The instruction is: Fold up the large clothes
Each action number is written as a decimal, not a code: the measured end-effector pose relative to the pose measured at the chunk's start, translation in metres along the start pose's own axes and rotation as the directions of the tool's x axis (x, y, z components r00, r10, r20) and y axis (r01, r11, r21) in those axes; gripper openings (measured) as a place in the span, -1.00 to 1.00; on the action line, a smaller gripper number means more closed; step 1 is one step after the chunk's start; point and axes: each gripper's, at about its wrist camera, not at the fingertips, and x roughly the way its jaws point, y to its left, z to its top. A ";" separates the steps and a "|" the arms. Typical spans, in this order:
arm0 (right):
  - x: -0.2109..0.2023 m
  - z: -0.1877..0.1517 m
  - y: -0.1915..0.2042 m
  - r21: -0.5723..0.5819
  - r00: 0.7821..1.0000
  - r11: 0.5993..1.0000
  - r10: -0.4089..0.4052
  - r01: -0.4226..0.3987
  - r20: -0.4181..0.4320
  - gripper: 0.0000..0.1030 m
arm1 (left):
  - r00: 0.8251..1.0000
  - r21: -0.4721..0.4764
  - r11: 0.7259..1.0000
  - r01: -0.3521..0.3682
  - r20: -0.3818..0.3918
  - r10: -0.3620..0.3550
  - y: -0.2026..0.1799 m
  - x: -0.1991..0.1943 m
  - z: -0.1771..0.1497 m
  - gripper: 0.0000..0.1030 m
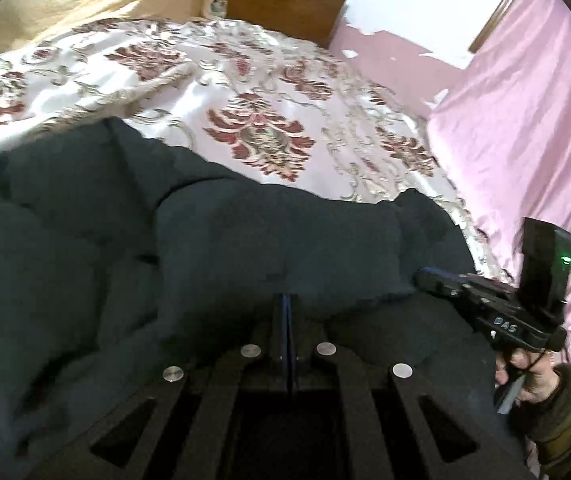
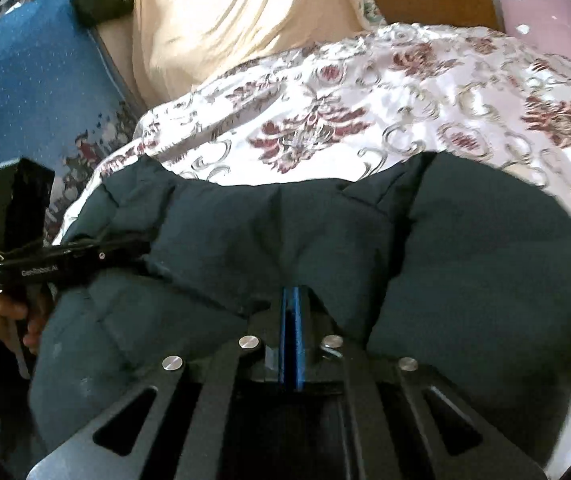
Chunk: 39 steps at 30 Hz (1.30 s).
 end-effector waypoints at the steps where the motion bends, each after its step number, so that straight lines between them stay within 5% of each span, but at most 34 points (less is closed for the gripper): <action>1: -0.003 0.000 0.000 0.000 1.000 1.000 -0.009 0.009 0.002 -0.93 | 1.000 0.004 1.000 -0.023 -0.001 0.023 -0.004 -0.005 0.000 -0.88; 4: -0.014 0.002 0.003 0.016 1.000 1.000 -0.022 0.022 0.006 -0.73 | 0.995 0.009 0.995 -0.099 0.021 0.099 -0.019 -0.022 -0.003 -0.60; 6: -0.023 0.002 0.007 0.033 1.000 0.999 -0.020 0.020 0.023 -0.37 | 0.993 -0.001 0.993 -0.115 0.036 0.115 -0.026 -0.032 -0.007 -0.19; 8: -0.036 -0.001 0.014 0.034 0.999 0.999 -0.011 0.010 0.046 -0.10 | 0.983 0.002 0.986 -0.166 0.084 0.165 -0.038 -0.046 -0.014 0.51; 15: -0.085 -0.013 0.043 -0.022 0.988 0.995 -0.095 0.099 0.124 0.22 | 0.957 -0.011 0.979 -0.205 0.208 0.203 -0.069 -0.095 -0.034 0.68; 20: -0.133 -0.020 0.057 -0.032 0.972 0.990 -0.128 0.137 0.195 0.47 | 0.922 -0.038 0.967 -0.251 0.294 0.250 -0.086 -0.136 -0.055 0.92; 27: -0.193 -0.032 0.085 -0.031 0.946 0.984 -0.158 0.173 0.283 0.76 | 0.885 -0.050 0.951 -0.304 0.356 0.301 -0.116 -0.190 -0.085 1.00; 31: -0.220 -0.045 0.107 -0.042 0.930 0.980 -0.170 0.194 0.325 0.84 | 0.853 -0.022 0.936 -0.350 0.405 0.329 -0.138 -0.226 -0.108 1.00; 39: -0.281 -0.081 0.140 -0.068 0.916 0.977 -0.162 0.200 0.367 0.86 | 0.818 0.018 0.914 -0.404 0.455 0.352 -0.161 -0.285 -0.154 1.00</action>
